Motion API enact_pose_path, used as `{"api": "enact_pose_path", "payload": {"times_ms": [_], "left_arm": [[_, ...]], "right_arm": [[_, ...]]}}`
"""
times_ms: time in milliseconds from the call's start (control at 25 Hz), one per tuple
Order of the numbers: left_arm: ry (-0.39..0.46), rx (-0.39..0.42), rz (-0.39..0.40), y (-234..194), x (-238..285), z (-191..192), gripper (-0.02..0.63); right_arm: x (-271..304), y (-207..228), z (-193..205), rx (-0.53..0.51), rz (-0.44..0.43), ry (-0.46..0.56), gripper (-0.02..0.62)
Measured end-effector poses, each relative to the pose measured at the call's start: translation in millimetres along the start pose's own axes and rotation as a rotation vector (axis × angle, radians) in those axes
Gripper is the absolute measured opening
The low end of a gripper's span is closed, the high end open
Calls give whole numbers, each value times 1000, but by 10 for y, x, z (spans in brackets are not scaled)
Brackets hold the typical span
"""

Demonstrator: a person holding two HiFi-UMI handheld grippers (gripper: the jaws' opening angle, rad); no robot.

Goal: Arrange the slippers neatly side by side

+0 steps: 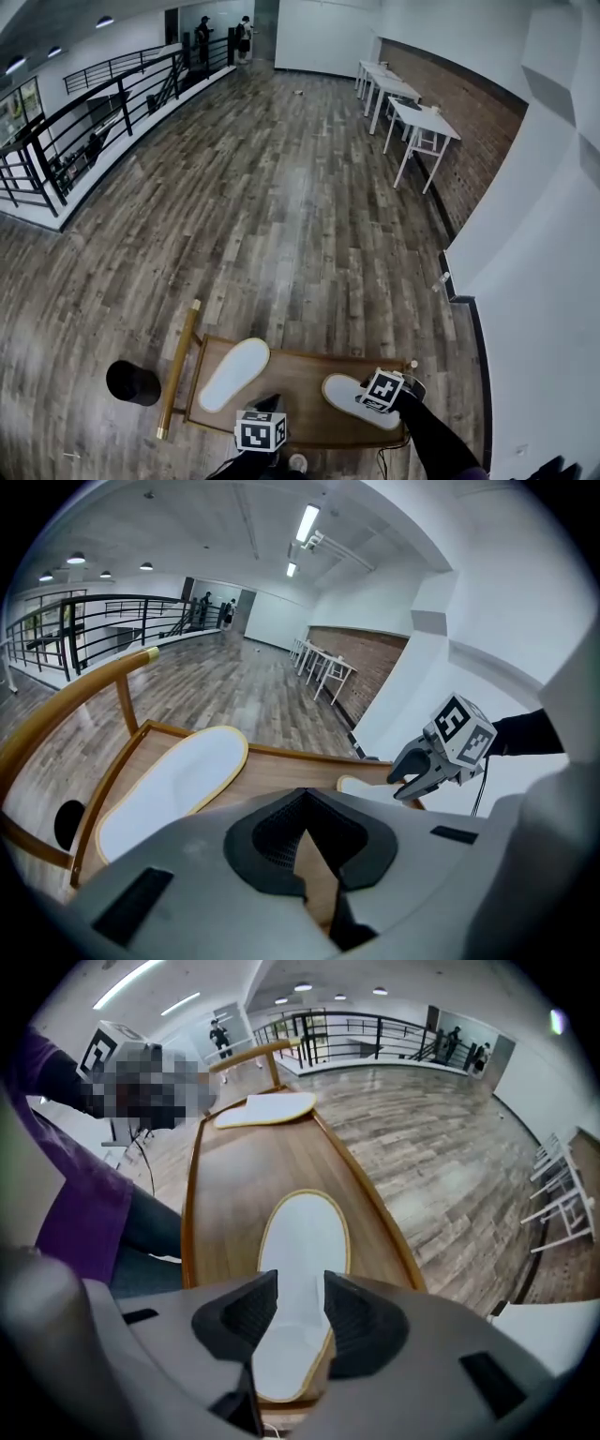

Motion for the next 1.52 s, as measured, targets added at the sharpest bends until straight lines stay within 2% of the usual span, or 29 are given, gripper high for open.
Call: {"api": "enact_pose_path", "payload": {"times_ms": [280, 320, 360, 400, 480, 560, 720, 800, 1080, 1200, 1520], "left_arm": [[7, 9, -11, -83, 12, -6, 0], [8, 9, -10, -74, 22, -9, 0], [8, 9, -10, -70, 27, -12, 0], [7, 8, -11, -70, 28, -13, 0], [6, 8, -11, -70, 26, -16, 0], [9, 9, -5, -50, 24, -17, 0], [24, 7, 2, -15, 18, -53, 0], [30, 3, 5, -2, 9, -71, 0], [49, -2, 4, -12, -64, -107, 0], [47, 1, 0, -57, -107, -65, 0], [47, -11, -20, -129, -150, -17, 0]], "right_arm": [[192, 97, 68, 41, -7, -113, 127], [188, 100, 81, 42, -8, -113, 89], [176, 99, 87, 47, -10, -104, 19], [162, 91, 89, 59, -17, -89, 17], [117, 62, 89, 104, -44, -44, 14], [30, 40, 83, 191, -87, 38, 12], [-260, 57, -43, 461, -201, 318, 12], [-358, 57, -108, 584, -245, 423, 12], [-62, 87, -158, 876, -280, 531, 12], [93, 101, -163, 914, -304, 553, 12], [254, 215, -137, 871, -274, 478, 12]]}}
Point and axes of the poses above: the fingertips, and each gripper's own axes: x forward along the fingers, y to its right, z out of its underside, the point moved 5 cm from there along -x, backward along the fingers, and after that the axes turned 10 degrees about -z, right-handed, at the moved point
